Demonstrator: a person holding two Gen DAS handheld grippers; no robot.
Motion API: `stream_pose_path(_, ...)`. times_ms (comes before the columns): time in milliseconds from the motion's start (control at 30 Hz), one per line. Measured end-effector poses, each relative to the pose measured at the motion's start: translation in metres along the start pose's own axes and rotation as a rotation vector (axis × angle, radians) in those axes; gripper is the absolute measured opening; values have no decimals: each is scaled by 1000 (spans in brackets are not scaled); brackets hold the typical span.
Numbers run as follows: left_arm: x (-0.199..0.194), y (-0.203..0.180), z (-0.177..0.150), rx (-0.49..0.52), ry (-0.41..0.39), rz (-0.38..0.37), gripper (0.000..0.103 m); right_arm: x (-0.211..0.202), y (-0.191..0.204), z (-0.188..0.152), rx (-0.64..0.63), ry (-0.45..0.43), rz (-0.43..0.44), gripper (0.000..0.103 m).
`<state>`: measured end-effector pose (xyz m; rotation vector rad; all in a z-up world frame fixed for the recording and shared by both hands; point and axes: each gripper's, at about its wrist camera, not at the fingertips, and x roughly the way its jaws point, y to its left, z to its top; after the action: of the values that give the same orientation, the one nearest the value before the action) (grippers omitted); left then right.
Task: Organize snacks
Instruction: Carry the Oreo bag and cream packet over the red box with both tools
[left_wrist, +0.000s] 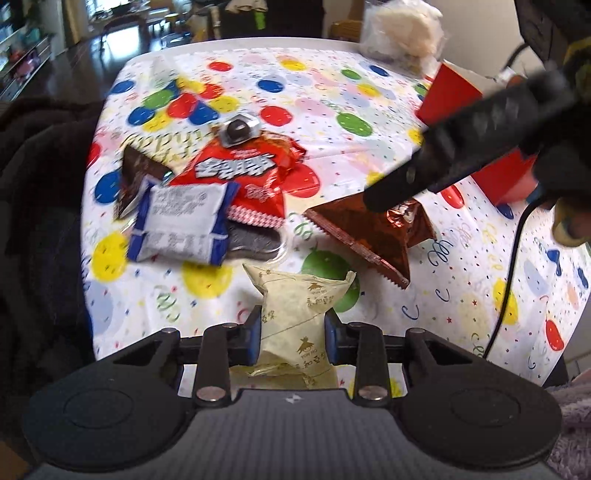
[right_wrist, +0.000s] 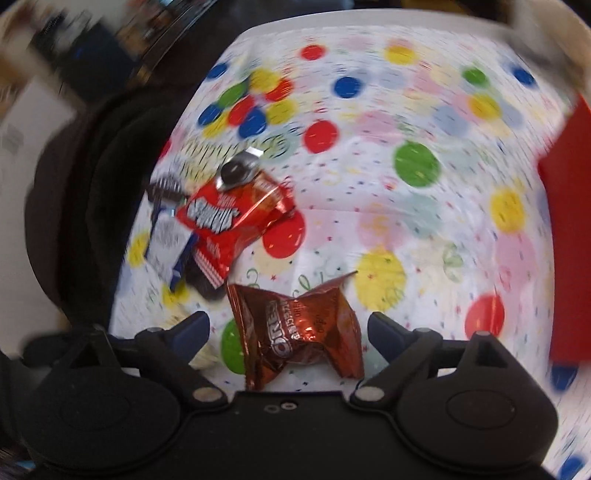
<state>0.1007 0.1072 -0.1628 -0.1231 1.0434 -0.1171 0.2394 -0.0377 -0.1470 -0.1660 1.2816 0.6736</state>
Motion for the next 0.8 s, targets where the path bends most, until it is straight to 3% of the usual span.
stream_pose_path(333,-16,11,-16,-106,-24,11,31,34,29,-9,-221,25,-104,91)
stream_pose_path(500,-20,12,-18,-121,-30,16,31,35,26,-10,-233,3,-112,80)
stream_pose_path(633,-20,12,-16,-133,-32,18,31,29,27,-17,-267,-24,-124,64)
stream_pose_path(800,-21,4,-9,-124,-43,21,31,16,17,-23,-216,-51,-100,60)
